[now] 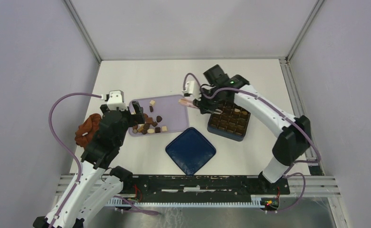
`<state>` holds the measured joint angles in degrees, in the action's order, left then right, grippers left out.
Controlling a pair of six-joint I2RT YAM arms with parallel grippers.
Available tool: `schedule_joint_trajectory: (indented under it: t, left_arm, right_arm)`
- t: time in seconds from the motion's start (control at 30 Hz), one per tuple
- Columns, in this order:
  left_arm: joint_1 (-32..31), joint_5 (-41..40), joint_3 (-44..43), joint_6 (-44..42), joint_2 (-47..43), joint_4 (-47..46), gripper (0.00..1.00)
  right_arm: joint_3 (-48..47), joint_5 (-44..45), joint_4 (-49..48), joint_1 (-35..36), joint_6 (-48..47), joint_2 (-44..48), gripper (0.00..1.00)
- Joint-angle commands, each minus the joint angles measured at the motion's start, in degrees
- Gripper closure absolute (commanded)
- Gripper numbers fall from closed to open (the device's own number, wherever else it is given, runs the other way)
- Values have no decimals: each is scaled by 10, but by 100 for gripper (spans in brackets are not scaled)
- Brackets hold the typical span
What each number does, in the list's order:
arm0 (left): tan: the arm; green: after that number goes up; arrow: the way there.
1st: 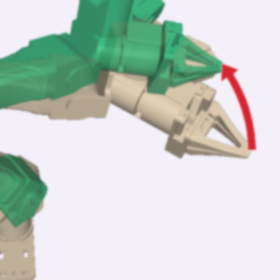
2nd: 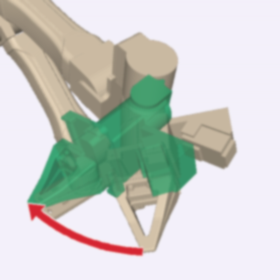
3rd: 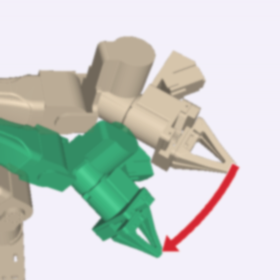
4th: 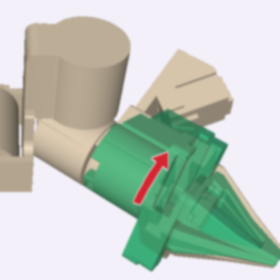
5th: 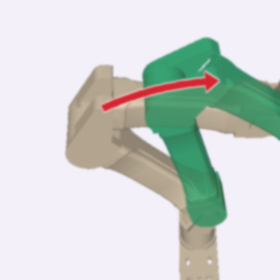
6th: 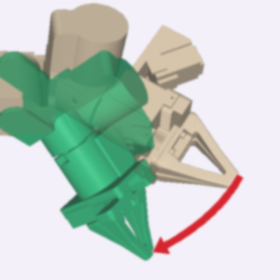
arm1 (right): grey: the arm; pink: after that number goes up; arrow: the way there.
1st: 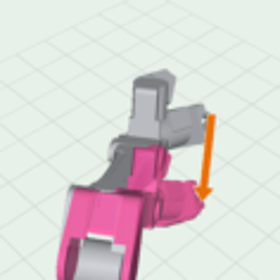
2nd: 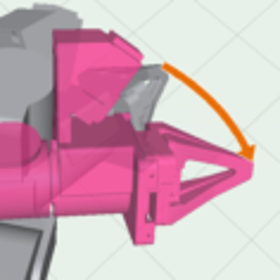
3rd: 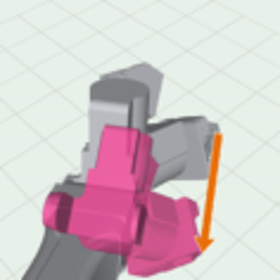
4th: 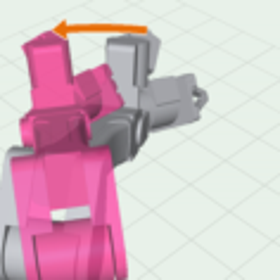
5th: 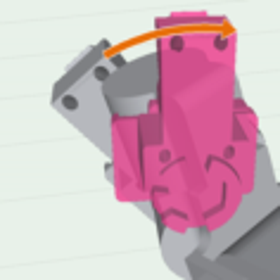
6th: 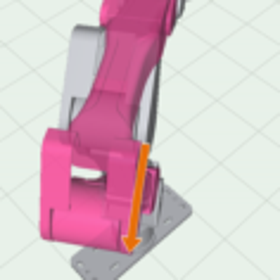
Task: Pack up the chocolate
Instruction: Place the fake chocolate in the packing box.
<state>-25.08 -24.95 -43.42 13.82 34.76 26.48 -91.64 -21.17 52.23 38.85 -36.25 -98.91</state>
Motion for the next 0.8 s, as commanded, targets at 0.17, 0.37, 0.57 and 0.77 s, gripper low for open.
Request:
schedule_joint_trajectory:
  t: [0.17, 0.37, 0.57, 0.77]
  left_arm:
    - [4, 1, -2, -27, 7, -17, 1]
    - [3, 3, -3, -28, 12, -17, 1]
    - [3, 6, -3, -28, 18, -16, 1]
    - [4, 8, -3, -28, 17, -15, 1]
  right_arm:
    - [200, -49, -17, -213, -35, 180, 100]
    - [295, -55, 11, -371, -107, 229, 100]
    - [348, -40, 22, -462, -162, 230, 100]
    - [369, -42, 14, -486, -178, 204, 99]
